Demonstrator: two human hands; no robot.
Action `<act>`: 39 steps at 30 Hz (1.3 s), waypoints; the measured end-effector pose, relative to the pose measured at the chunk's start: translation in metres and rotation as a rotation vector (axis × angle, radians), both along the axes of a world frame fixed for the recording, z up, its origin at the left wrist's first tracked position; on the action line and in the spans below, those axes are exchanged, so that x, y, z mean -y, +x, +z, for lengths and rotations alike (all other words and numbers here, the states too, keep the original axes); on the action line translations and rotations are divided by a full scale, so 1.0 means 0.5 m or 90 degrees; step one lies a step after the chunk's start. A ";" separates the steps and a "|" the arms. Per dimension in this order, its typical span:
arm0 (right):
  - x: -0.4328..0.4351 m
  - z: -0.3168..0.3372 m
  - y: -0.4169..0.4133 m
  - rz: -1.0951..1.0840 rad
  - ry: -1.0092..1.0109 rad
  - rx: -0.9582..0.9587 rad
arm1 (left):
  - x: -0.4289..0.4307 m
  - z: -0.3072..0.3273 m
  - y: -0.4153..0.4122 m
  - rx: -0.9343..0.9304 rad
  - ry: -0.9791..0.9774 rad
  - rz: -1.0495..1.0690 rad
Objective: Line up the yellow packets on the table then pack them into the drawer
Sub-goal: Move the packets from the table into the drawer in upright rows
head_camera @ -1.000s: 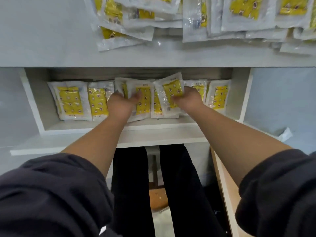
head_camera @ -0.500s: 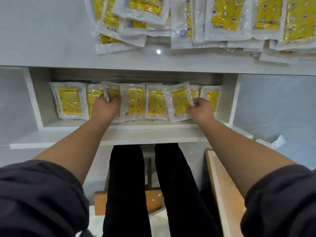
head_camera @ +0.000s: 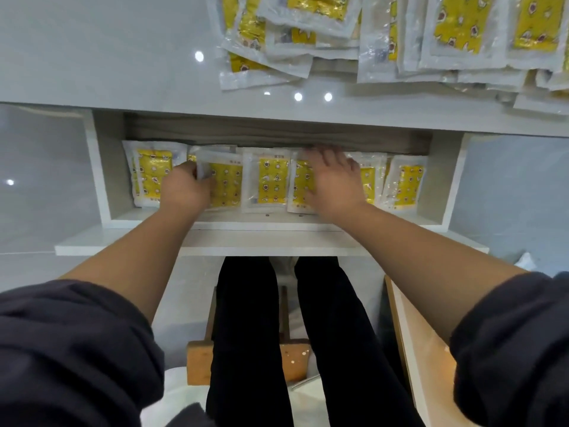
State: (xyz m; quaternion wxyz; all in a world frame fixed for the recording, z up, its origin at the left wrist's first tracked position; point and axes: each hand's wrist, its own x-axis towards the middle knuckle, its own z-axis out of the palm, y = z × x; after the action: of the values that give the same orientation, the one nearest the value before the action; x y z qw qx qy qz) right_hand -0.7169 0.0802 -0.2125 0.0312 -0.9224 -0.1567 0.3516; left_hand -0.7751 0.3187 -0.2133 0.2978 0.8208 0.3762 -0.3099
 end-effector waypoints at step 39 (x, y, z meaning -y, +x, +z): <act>0.347 0.379 0.248 -0.555 0.279 0.115 | 0.481 0.418 0.379 0.136 -0.189 -0.241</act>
State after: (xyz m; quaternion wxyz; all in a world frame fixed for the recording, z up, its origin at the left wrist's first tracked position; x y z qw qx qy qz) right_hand -0.5931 -0.0932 -0.0229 0.3546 -0.9008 0.1716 0.1829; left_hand -0.5854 0.0782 -0.0041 0.3896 0.8522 0.1329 -0.3230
